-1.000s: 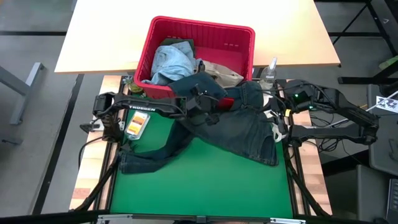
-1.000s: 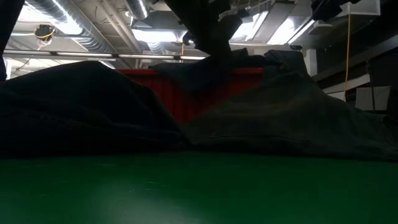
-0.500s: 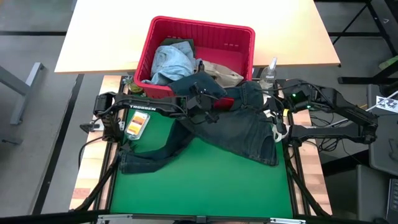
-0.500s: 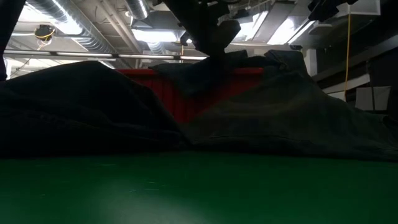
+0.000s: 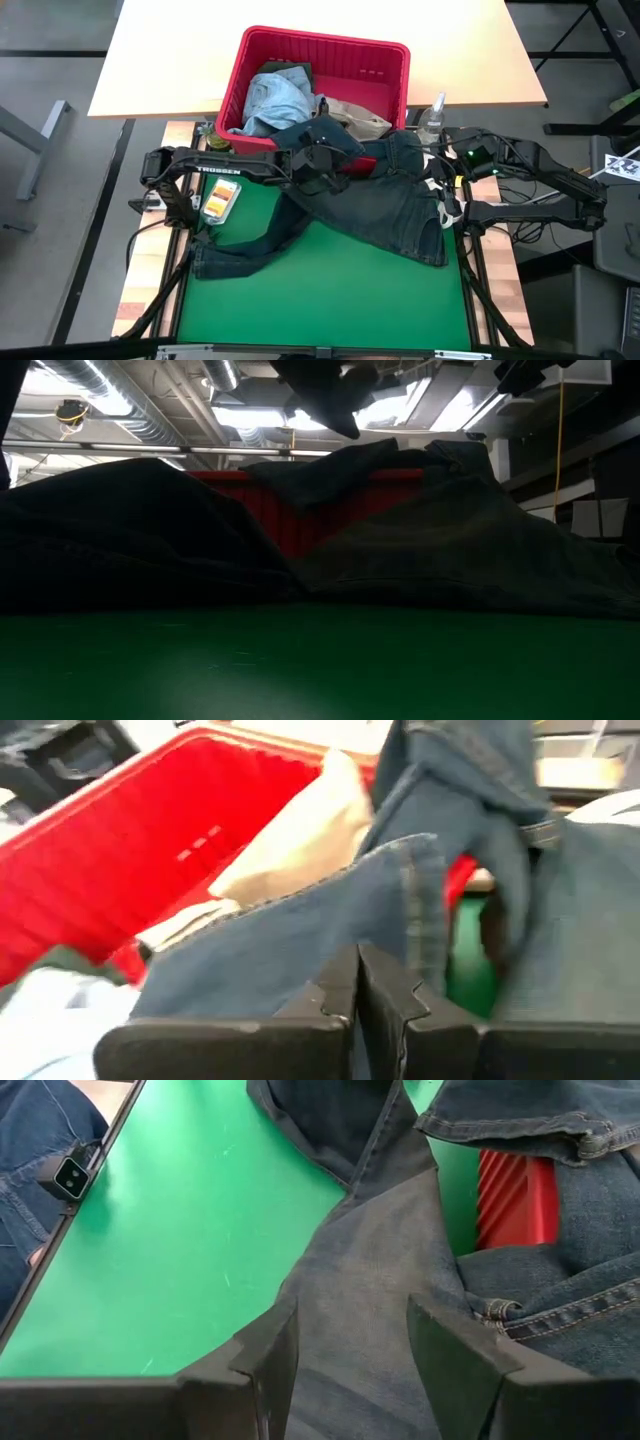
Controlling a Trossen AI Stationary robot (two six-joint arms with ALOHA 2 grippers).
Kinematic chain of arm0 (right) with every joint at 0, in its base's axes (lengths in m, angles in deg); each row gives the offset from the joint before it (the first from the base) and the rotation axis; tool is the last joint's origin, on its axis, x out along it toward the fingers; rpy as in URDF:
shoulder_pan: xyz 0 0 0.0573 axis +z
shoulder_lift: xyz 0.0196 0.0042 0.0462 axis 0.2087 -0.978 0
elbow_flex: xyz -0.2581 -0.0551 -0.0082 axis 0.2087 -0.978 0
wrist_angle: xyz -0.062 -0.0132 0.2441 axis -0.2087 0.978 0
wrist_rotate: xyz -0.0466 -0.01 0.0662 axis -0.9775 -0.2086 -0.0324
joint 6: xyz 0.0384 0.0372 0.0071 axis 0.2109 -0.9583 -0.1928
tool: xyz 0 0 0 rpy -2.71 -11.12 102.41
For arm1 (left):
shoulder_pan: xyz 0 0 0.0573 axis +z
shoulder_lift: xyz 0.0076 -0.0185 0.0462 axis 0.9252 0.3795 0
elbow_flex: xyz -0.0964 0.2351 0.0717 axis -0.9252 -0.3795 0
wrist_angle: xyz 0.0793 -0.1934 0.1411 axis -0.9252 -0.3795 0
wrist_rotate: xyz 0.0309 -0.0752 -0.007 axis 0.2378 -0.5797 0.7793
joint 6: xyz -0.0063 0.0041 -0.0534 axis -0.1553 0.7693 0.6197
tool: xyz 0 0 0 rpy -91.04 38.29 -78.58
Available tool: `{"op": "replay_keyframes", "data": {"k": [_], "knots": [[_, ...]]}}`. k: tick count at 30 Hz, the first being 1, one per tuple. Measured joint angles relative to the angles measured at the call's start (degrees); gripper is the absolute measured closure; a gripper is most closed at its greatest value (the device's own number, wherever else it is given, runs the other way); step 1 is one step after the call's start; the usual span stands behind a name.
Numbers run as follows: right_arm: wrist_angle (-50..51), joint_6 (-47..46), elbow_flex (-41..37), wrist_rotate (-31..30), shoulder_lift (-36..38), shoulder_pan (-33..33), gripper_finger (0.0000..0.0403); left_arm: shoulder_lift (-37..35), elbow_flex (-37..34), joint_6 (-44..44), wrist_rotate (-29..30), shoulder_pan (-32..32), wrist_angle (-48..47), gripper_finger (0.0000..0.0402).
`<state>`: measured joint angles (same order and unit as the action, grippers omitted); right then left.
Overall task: Fold laundry
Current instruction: Fold the dark blue jeans
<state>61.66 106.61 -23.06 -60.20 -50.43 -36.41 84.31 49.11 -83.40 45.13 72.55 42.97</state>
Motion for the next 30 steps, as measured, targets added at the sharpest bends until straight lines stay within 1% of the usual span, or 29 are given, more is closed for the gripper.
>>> {"op": "replay_keyframes", "data": {"k": [3,6,10,14,16,19,21,25,30], "knots": [[0.0,0.0,0.0,0.0,0.0,0.0,0.0217,-0.2,0.0,0.0,-5.0,-0.4,-0.8,0.0384],[0.0,0.0,0.0,0.0,0.0,0.0,0.0217,-0.2,0.0,-0.1,-7.3,-0.8,-1.6,0.0355],[0.0,0.0,0.0,0.0,0.0,0.0,0.0217,-0.2,0.0,-0.1,-7.4,-0.9,-1.5,0.0298],[0.0,0.0,0.0,0.0,0.0,0.0,0.0217,1.4,0.0,-0.1,-7.3,-0.9,-1.3,0.0241],[0.0,0.1,0.0,0.0,0.0,0.0,0.0217,2.7,0.0,-0.1,-7.3,-0.9,-0.5,0.0219],[0.0,0.4,0.0,0.0,0.0,0.0,0.0217,4.5,0.0,-2.0,-7.2,-0.6,0.3,0.0197],[0.0,1.1,0.0,0.0,0.0,0.0,0.0217,5.4,0.0,-3.7,-5.6,-0.6,0.6,0.0190],[0.0,1.1,0.0,0.0,0.0,0.0,0.0217,6.5,0.0,-6.4,2.0,-0.7,1.8,0.0187],[0.0,1.1,0.0,0.0,0.0,0.0,0.0217,6.4,0.0,-7.8,8.1,-0.3,2.8,0.0188]]}}
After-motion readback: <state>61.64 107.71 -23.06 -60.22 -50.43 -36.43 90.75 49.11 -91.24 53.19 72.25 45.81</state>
